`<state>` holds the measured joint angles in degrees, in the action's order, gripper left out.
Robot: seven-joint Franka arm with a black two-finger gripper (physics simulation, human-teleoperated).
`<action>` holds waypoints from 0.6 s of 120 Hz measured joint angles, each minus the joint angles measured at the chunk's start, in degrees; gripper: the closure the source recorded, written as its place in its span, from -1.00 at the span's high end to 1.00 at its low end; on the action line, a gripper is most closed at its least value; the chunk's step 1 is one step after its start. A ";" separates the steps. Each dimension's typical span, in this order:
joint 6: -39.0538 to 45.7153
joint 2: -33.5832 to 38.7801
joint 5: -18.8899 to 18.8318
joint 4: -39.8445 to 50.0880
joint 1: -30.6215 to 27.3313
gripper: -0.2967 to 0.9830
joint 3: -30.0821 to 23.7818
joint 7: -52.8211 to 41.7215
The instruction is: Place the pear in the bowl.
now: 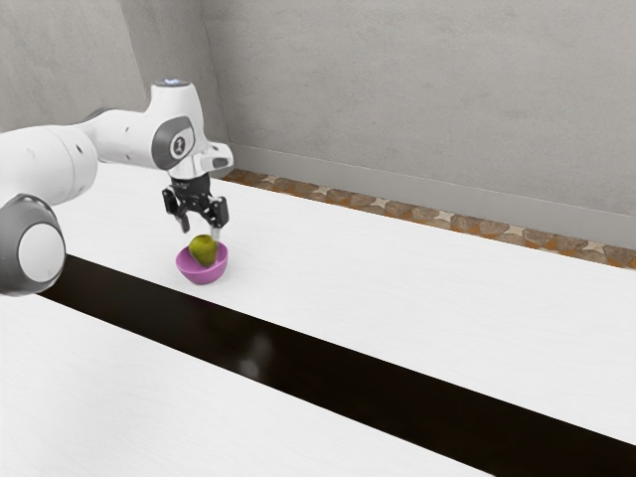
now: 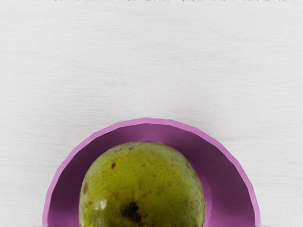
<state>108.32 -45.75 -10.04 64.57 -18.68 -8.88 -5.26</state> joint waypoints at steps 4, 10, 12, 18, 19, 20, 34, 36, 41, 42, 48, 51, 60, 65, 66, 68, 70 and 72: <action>-0.08 0.28 0.09 0.04 -0.03 0.37 -0.04 -0.18; -0.59 1.77 0.21 1.09 -0.34 0.41 -0.80 -0.46; -0.98 2.52 0.25 1.62 -0.75 0.42 -1.67 -0.55; -2.30 5.48 0.26 4.03 -2.36 0.44 -4.84 -0.76; -2.56 6.08 0.29 4.53 -2.53 0.45 -5.20 -0.78; -2.83 6.65 0.31 4.96 -2.68 0.45 -5.55 -0.80; -5.83 17.77 1.40 13.53 -4.30 0.49 -10.11 -0.83; -6.18 19.48 1.62 14.77 -4.76 0.49 -10.92 -0.81; -6.94 24.21 2.47 18.19 -5.82 0.50 -12.39 -0.66; -7.09 25.36 2.64 18.93 -5.84 0.50 -12.52 -0.60; -8.46 31.16 3.53 21.76 -3.74 0.51 -11.93 -0.20; -9.41 33.80 4.20 22.48 -0.68 0.51 -9.47 0.01; -12.11 41.87 6.37 25.14 12.98 0.52 2.88 0.78; -13.27 44.34 7.16 26.31 20.06 0.52 8.56 1.29; -13.48 44.67 7.29 26.44 21.23 0.52 9.41 1.38; -13.88 45.21 7.53 26.63 23.24 0.52 10.76 1.58; -14.25 45.77 7.73 26.78 24.93 0.52 11.76 1.77; -14.60 46.41 7.91 26.89 26.41 0.52 12.53 1.95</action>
<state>93.71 0.66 -2.13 91.46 7.73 3.65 -3.31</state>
